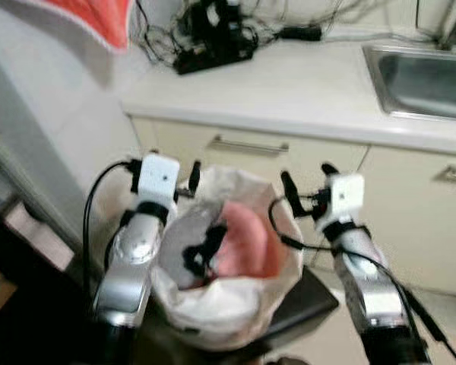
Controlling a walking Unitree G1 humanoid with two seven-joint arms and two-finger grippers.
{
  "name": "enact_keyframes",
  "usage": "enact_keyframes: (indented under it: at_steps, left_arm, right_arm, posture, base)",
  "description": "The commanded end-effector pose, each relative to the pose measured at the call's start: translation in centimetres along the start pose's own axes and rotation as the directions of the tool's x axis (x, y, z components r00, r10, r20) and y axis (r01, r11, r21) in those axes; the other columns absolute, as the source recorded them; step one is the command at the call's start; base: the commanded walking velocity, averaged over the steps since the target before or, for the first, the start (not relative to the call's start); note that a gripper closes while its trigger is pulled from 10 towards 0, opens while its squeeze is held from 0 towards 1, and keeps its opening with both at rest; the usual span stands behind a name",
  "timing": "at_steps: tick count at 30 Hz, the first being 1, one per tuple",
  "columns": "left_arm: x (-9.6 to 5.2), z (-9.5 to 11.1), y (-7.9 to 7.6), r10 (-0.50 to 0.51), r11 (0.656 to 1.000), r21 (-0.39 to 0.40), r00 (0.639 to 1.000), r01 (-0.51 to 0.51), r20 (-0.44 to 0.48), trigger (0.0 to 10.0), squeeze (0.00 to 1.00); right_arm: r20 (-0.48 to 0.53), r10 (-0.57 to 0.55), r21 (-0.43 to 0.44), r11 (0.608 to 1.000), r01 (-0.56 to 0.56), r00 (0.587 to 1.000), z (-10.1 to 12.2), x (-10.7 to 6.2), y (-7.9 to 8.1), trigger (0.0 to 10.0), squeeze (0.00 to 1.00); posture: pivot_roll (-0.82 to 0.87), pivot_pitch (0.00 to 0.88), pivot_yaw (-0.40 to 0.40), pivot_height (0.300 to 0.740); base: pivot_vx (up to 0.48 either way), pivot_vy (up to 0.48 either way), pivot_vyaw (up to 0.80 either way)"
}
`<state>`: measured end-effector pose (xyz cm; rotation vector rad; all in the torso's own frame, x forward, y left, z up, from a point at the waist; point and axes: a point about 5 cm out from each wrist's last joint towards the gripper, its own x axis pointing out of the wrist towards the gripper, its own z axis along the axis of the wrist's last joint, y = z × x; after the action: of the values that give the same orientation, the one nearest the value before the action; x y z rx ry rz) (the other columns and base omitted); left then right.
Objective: Clothes washing
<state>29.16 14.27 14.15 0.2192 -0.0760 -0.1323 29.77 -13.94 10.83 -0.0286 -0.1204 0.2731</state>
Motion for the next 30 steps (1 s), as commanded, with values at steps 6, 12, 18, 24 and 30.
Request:
enact_keyframes:
  at_steps: [6,12,18,24,30]
  left_arm:
    - [-1.8,2.8,2.7,-0.054,0.984,0.169,0.998,0.047,0.037,10.0,0.00]
    - [0.0,2.3,2.2,-0.316,0.914,0.238,0.945,0.327,-0.086,10.0,0.00]
    - [3.9,0.3,0.7,-0.448,0.803,0.289,0.848,0.521,-0.284,10.0,0.00]
    - [8.1,-0.8,-0.6,-0.388,0.788,0.335,0.838,0.517,-0.383,10.0,0.00]
    - [9.9,0.3,-2.3,-0.409,0.772,0.330,0.821,0.544,-0.398,10.0,0.00]
  right_arm:
    - [-0.072,-0.068,0.064,0.995,0.072,0.995,-0.5,2.7,-1.4,10.0,0.00]
    - [0.047,-0.169,0.008,0.986,0.169,0.985,1.5,0.2,-1.6,10.0,0.00]
    - [0.043,-0.195,-0.047,0.979,0.197,0.980,2.1,-5.6,-1.6,10.0,0.00]
    - [-0.027,-0.050,0.023,0.998,0.050,0.998,4.1,-11.0,0.5,10.0,0.00]
    - [-0.180,-0.057,0.015,0.998,0.060,0.982,3.2,-15.7,1.5,10.0,0.00]
  posture:
    - [0.04,0.042,0.048,0.740]
    - [0.00,0.044,0.048,0.740]
    - [-0.16,0.111,0.100,0.740]
    - [-0.34,0.211,0.151,0.740]
    - [-0.44,0.304,0.186,0.740]
  base:
    - [0.000,0.000,0.00]
    - [0.000,0.000,0.00]
    - [0.000,0.000,0.00]
    - [0.000,0.000,0.00]
    - [0.000,0.000,0.00]
